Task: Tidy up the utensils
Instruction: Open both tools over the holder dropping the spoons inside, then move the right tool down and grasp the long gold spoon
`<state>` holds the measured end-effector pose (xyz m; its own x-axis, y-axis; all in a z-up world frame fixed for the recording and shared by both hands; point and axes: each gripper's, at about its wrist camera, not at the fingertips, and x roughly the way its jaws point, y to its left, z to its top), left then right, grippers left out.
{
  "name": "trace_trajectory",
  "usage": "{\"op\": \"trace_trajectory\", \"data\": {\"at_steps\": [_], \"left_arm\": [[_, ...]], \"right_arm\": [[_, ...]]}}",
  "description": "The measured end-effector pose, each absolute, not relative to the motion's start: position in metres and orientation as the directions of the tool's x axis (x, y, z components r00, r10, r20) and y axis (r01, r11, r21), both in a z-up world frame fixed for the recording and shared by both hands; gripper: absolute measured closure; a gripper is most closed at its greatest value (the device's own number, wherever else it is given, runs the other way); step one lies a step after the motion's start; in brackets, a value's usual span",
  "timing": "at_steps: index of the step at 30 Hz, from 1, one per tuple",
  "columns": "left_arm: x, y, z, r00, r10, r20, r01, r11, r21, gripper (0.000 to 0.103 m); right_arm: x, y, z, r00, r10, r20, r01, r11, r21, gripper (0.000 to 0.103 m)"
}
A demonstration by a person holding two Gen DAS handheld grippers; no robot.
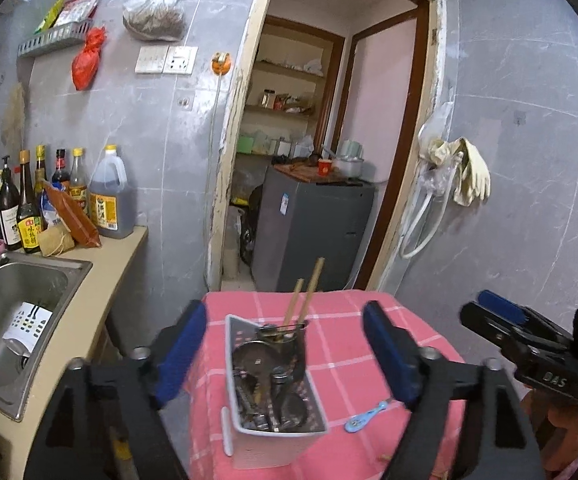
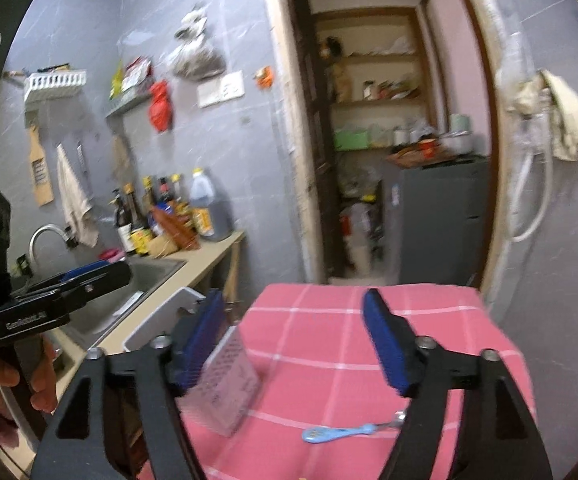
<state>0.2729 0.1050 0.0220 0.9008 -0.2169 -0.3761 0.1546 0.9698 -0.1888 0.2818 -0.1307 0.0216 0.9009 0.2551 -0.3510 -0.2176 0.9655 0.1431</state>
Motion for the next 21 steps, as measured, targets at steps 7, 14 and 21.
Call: {"op": "trace_trajectory", "data": {"at_steps": [7,14,21], "left_arm": [[0.257,0.072,0.014,0.899,-0.239,-0.366,0.187,0.967,-0.173,0.001],[0.244,0.042,-0.011,0.857,-0.295,-0.423,0.24,0.954,-0.179,0.001],[0.231,0.029,-0.045,0.825,-0.306,-0.476,0.225,0.949,-0.219,0.001]], "right_arm": [[0.252,-0.176,0.014,0.911,0.152,-0.382,-0.109,0.985,0.133,0.004],[0.23,-0.207,-0.019,0.869,0.084,-0.488,-0.032,0.993,0.113,0.003],[0.213,-0.222,-0.058,0.813,0.077,-0.577,-0.015,0.994,0.111,0.003]]}}
